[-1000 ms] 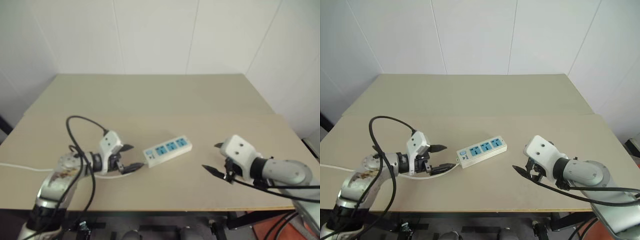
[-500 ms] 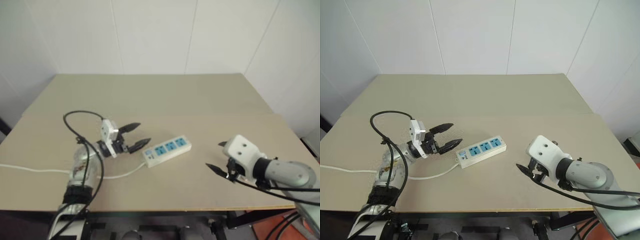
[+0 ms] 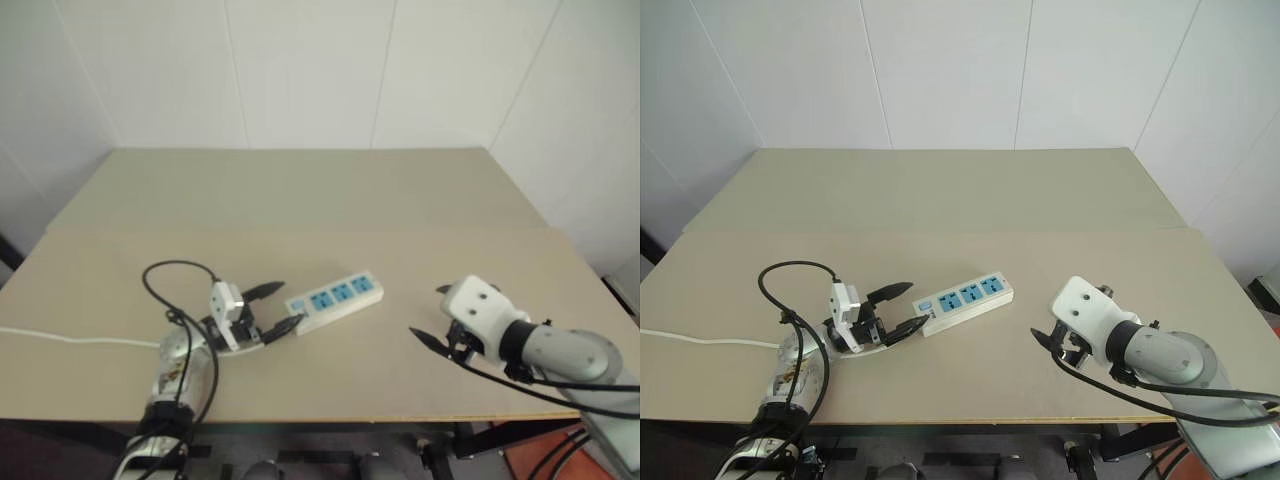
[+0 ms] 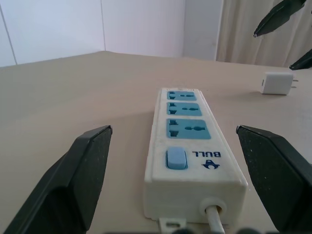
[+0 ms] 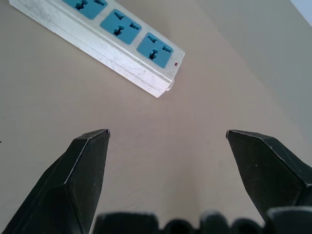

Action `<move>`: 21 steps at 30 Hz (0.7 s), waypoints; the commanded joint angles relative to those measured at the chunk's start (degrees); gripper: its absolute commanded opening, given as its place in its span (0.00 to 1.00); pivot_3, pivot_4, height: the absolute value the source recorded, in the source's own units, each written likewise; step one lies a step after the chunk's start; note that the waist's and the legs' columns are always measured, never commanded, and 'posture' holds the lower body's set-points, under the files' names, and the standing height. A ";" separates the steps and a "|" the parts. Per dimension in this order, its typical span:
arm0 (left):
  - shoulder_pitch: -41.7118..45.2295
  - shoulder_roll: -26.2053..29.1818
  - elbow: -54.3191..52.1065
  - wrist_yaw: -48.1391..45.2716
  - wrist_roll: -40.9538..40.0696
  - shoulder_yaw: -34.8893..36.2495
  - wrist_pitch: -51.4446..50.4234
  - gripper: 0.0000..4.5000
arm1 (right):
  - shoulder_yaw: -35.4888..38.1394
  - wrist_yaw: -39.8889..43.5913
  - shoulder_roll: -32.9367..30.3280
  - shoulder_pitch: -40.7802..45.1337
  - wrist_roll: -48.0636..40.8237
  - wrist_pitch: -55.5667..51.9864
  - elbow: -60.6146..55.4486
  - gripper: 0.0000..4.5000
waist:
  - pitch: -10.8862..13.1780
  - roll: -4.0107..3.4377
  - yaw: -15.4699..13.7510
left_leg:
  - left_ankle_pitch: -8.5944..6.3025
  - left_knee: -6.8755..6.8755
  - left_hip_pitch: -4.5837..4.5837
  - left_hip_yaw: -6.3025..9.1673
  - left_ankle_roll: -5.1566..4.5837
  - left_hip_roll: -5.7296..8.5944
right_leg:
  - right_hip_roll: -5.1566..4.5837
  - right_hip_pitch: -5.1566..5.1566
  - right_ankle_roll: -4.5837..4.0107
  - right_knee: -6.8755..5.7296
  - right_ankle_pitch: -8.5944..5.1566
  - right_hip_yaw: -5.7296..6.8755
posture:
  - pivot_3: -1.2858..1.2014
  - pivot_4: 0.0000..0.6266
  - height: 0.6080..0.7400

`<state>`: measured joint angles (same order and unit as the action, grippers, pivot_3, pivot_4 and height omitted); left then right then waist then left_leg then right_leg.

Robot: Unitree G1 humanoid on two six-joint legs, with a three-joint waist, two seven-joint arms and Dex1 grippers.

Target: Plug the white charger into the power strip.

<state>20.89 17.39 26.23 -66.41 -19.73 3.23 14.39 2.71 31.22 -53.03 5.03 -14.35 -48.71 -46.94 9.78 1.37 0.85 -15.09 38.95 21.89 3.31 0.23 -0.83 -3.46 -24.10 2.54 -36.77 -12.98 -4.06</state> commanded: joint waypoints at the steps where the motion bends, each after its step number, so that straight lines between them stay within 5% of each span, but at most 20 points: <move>1: -0.95 -0.01 -1.59 0.83 1.10 -1.21 1.04 0.99 | 0.22 -0.72 0.36 0.37 1.26 0.60 -1.49 1.00 | 0.00 0.00 0.01 | 0.00 0.00 0.00 0.00 0.00 0.00 | 0.00 0.00 0.00 0.00 0.00 0.00 | 0.52 0.24 1.00; 21: 3.12 1.80 4.22 -0.34 2.59 -3.78 -1.43 0.99 | -0.69 -2.11 2.25 -0.70 3.23 -0.97 -2.89 1.00 | -0.11 -0.02 -0.01 | 0.00 -0.01 -0.06 0.00 0.00 0.01 | 0.00 0.06 0.00 0.00 0.00 0.00 | 0.52 0.24 1.00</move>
<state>23.70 18.74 30.16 -66.00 -17.71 0.01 13.33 0.94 29.73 -50.95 4.23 -11.99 -49.43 -47.94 9.67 1.35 0.85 -15.09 38.94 21.82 3.31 0.23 -0.82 -3.46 -24.04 2.55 -36.76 -12.98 -4.06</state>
